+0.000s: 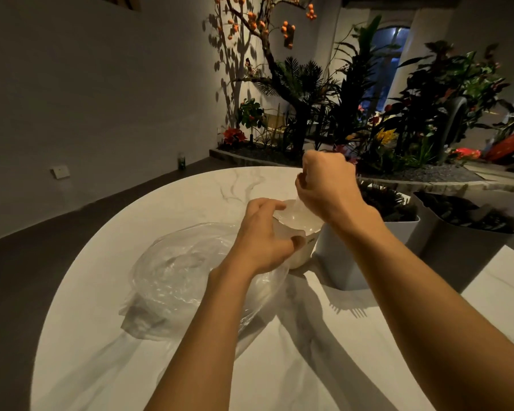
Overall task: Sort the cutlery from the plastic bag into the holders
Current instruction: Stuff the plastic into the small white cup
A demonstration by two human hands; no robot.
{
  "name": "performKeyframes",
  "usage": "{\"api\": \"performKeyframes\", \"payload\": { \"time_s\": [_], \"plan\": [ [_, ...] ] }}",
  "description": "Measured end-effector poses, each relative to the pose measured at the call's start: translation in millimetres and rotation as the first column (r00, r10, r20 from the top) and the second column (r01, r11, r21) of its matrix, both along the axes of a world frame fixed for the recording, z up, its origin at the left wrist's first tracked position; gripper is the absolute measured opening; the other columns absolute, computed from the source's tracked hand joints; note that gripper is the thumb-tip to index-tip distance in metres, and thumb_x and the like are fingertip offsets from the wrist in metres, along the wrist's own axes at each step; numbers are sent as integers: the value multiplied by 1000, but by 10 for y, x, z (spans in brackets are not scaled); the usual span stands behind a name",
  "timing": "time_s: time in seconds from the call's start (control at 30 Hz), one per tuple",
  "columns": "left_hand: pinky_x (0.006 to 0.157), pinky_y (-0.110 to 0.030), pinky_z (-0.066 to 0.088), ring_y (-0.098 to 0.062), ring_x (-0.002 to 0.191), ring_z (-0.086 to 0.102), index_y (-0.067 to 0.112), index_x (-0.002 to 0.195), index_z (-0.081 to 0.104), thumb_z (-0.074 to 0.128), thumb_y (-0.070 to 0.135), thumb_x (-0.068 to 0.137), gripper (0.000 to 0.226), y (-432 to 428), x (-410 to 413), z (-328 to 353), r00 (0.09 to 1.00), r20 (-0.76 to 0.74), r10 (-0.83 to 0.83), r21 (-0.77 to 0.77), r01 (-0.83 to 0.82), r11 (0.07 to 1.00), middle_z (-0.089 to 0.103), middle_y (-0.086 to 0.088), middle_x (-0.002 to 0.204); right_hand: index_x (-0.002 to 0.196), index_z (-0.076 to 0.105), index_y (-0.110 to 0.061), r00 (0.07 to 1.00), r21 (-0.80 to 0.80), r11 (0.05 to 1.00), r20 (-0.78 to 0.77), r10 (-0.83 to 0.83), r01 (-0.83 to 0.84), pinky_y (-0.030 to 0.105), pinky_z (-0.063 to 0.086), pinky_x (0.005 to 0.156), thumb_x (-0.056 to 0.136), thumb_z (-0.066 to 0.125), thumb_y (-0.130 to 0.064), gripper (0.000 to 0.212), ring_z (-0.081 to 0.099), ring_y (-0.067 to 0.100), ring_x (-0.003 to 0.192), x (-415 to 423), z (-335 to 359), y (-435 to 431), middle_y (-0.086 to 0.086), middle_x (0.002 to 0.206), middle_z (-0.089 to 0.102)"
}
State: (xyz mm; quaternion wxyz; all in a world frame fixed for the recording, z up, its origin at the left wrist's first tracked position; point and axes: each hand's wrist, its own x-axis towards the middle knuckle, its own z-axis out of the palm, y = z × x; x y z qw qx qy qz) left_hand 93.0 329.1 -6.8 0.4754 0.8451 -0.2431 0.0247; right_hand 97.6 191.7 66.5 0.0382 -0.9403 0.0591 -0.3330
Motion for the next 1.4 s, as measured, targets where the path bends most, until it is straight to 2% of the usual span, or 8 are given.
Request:
{"api": "performKeyframes", "payload": {
  "time_s": [0.13, 0.23, 0.33, 0.5, 0.73, 0.93, 1.13, 1.4],
  "plan": [
    [91, -18, 34, -7, 120, 45, 22, 137, 50, 78, 27, 87, 58, 29, 4, 12, 999, 23, 26, 15, -27, 1000, 41, 6, 144, 94, 53, -9, 989, -84, 996, -145, -40, 28, 39, 41, 65, 94, 54, -5, 3, 56, 36, 84, 150, -143, 5, 16, 95, 60],
    [93, -19, 34, -13, 130, 46, 22, 134, 51, 76, 28, 88, 53, 29, 8, 5, 1000, 10, 17, 30, -18, 999, 40, 6, 148, 89, 51, -8, 975, -96, 994, -211, -63, 43, 40, 48, 64, 94, 54, -4, 7, 57, 35, 83, 203, -191, -3, 17, 95, 61],
    [99, -25, 36, -18, 142, 39, 22, 138, 48, 75, 29, 90, 56, -4, -13, 8, 1000, -28, -6, 50, 8, 999, 33, 7, 158, 84, 48, -10, 983, -83, 995, -172, -61, 47, 41, 47, 64, 94, 56, -9, 14, 58, 35, 82, 231, -157, -29, 16, 91, 61],
    [96, -28, 43, -20, 130, 48, 23, 139, 41, 77, 26, 88, 63, -49, -10, -2, 999, -45, 3, 28, -1, 1000, 42, 5, 148, 92, 51, -9, 999, -116, 993, -41, -31, 26, 40, 42, 62, 95, 55, -7, 5, 54, 36, 82, 298, -36, -31, 15, 90, 56],
    [93, -25, 36, -13, 125, 45, 25, 146, 38, 73, 26, 89, 67, -21, -8, -25, 999, -41, -28, 5, 28, 1000, 41, 4, 151, 88, 48, -10, 986, -158, 987, -163, -39, 13, 40, 42, 62, 95, 52, -7, 8, 58, 38, 85, 383, -325, -115, 18, 95, 59],
    [95, -23, 35, -17, 133, 45, 25, 149, 36, 72, 25, 91, 69, -24, -10, -28, 998, -45, -35, 5, 36, 999, 40, 4, 152, 105, 54, -6, 964, -108, 994, -264, -16, -14, 37, 35, 66, 102, 51, -31, 24, 55, 33, 87, 450, -367, -125, 17, 100, 59],
    [92, -24, 36, -10, 119, 43, 23, 149, 35, 74, 24, 89, 72, -21, 6, -30, 998, -53, -41, -11, 40, 999, 40, 3, 151, 87, 51, -6, 998, -19, 999, -48, 46, -47, 37, 34, 63, 97, 50, -16, 14, 50, 30, 75, 402, -219, -44, 12, 82, 57],
    [92, -23, 37, -9, 116, 41, 24, 150, 33, 73, 24, 90, 73, -14, 5, -26, 997, -72, -38, -25, 36, 999, 40, 4, 150, 93, 57, -9, 960, 103, 994, -271, 68, -41, 35, 38, 66, 96, 57, -23, 14, 57, 29, 87, 453, -261, -71, 12, 92, 64]
  ]
}}
